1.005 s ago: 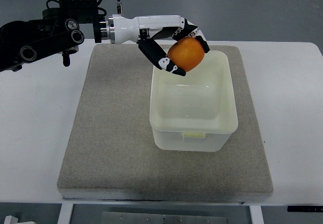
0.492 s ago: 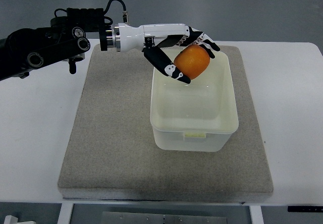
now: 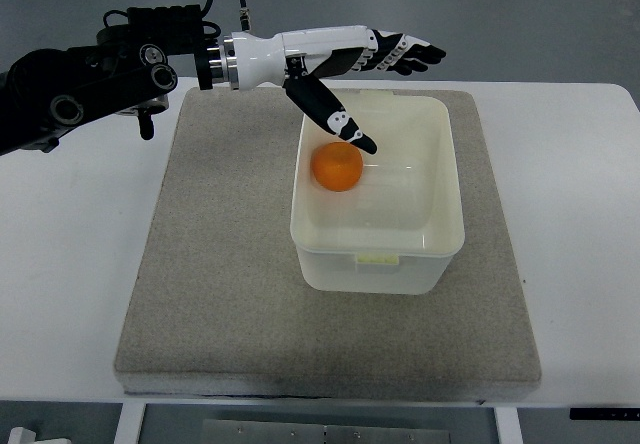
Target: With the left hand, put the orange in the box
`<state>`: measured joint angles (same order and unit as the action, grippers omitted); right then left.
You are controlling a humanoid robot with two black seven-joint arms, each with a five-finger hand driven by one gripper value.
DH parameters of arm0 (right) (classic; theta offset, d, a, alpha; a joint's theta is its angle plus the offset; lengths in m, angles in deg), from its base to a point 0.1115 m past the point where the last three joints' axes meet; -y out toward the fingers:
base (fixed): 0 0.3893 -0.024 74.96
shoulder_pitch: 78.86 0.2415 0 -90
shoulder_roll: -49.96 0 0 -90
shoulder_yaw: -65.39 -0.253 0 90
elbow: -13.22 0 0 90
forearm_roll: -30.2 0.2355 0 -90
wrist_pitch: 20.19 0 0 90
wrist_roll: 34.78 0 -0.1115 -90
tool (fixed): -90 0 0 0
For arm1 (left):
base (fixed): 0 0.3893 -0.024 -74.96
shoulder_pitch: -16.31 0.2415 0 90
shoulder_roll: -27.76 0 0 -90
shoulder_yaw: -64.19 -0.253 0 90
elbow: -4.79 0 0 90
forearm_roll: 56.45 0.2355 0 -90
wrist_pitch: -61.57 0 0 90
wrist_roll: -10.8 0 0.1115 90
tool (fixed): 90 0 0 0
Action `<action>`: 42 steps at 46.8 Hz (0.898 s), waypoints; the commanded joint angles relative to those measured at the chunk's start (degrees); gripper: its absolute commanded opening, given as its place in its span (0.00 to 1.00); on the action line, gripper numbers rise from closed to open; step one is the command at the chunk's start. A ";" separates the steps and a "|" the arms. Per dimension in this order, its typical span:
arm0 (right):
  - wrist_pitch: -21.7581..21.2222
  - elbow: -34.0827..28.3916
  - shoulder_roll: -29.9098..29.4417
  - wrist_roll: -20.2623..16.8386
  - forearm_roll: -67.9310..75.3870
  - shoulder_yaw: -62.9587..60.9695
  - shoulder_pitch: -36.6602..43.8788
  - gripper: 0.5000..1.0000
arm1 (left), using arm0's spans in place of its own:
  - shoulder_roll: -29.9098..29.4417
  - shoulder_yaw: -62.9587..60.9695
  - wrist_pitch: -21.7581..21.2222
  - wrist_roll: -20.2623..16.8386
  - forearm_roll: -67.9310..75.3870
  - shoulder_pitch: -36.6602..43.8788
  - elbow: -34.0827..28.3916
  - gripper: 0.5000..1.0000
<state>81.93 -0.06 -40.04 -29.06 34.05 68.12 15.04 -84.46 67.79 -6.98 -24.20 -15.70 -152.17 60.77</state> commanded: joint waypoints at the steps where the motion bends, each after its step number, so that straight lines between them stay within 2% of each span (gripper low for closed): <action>1: 0.00 0.01 0.00 -0.01 0.01 0.00 -0.03 0.89 | -0.19 2.28 -2.81 0.00 -1.89 0.09 0.00 0.98; 11: 0.00 0.01 0.00 -0.01 0.01 0.00 -0.03 0.89 | -0.11 10.28 -17.57 0.00 -14.89 0.79 -4.91 0.97; 17: 0.00 0.01 0.00 -0.01 0.01 0.00 -0.03 0.89 | 0.16 12.04 -22.50 0.00 -25.52 1.93 -10.10 0.96; 25: 0.00 0.01 0.00 -0.01 -0.08 0.00 -0.03 0.89 | 0.59 13.01 -23.47 0.00 -40.11 4.04 -18.44 0.95; 36: -0.09 -0.08 0.00 -0.01 0.01 0.00 -0.03 0.89 | 11.31 13.10 -24.35 0.00 -43.38 4.66 -36.90 0.95; 42: 0.00 0.01 0.00 -0.01 -0.08 0.00 -0.03 0.89 | 14.39 13.10 -24.35 0.89 -43.47 4.57 -41.30 0.91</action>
<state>81.93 -0.06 -40.04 -29.07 34.03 68.12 15.06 -71.44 80.86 -31.34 -24.20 -59.10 -147.52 21.23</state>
